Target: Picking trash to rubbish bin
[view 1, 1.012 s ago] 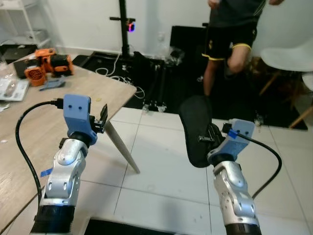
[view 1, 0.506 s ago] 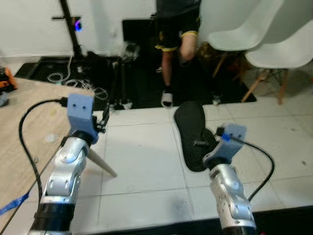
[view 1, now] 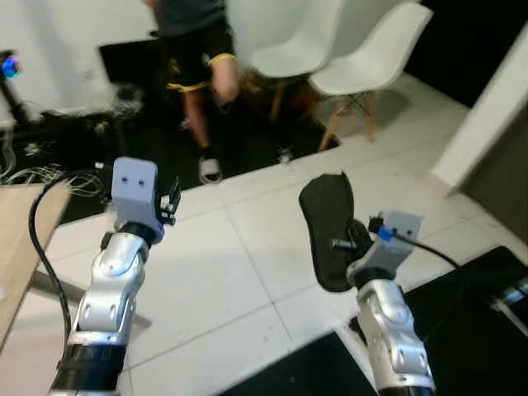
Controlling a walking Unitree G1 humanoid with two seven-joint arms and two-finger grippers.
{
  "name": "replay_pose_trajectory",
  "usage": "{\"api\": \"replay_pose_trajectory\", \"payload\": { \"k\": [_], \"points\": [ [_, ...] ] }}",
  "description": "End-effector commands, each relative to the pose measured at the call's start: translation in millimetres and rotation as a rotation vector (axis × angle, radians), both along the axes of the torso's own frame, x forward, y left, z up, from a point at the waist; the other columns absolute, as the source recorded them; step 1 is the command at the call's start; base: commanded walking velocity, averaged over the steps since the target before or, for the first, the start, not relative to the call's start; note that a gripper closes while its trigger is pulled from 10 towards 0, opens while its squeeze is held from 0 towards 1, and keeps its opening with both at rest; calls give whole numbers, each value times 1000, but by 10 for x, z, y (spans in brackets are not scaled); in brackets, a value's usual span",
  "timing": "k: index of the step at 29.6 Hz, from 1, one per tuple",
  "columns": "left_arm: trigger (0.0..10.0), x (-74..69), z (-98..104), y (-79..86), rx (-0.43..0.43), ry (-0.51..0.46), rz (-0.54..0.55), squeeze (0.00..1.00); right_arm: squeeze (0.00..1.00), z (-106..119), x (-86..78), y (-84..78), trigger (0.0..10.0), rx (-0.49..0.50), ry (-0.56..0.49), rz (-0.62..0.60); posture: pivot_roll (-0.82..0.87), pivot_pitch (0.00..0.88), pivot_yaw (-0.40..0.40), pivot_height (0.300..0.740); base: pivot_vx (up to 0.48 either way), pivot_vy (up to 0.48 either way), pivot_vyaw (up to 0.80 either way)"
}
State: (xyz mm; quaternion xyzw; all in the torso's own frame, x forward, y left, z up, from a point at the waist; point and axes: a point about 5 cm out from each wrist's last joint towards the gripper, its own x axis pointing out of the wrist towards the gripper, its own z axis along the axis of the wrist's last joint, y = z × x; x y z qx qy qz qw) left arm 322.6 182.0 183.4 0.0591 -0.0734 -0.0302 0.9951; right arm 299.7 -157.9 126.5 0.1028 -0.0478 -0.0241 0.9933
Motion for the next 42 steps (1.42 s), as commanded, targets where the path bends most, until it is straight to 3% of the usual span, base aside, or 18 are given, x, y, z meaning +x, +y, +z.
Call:
{"api": "replay_pose_trajectory", "payload": {
  "k": [1, 20, 22, 28, 32, 42],
  "points": [
    [10000, -18, -43, 35, 13, 16, 15, 0, 0, 4, -19, 7, 10000, -3, -6, 0, 5, 140, 29, 740, 0, 0, -800],
    [10000, 81, 40, 39, 26, 13, -5, 0, 0, 29, 29, 83, 10000, 14, -17, -2, 9, 119, 67, 740, 0, 0, -800],
    [10000, 85, 11, 103, -29, 25, 33, 0, 0, 35, 43, 94, 10000, 10, -21, 5, 1, 107, 66, 740, 0, 0, -800],
    [10000, 79, -41, 169, -68, 29, 92, 0, 0, 33, 65, 123, 10000, 3, -17, 33, 4, 97, 35, 740, 0, 0, -800],
    [10000, 32, -189, 234, -145, 111, 100, 0, 0, -26, 78, 150, 10000, -8, -1, 52, -4, 99, 19, 740, 0, 0, -800],
    [10000, -72, -363, 229, -116, 125, 102, 0, 0, -238, 39, 28, 10000, -37, 55, 4, -9, 94, 6, 740, 0, 0, -800]
  ]
}}
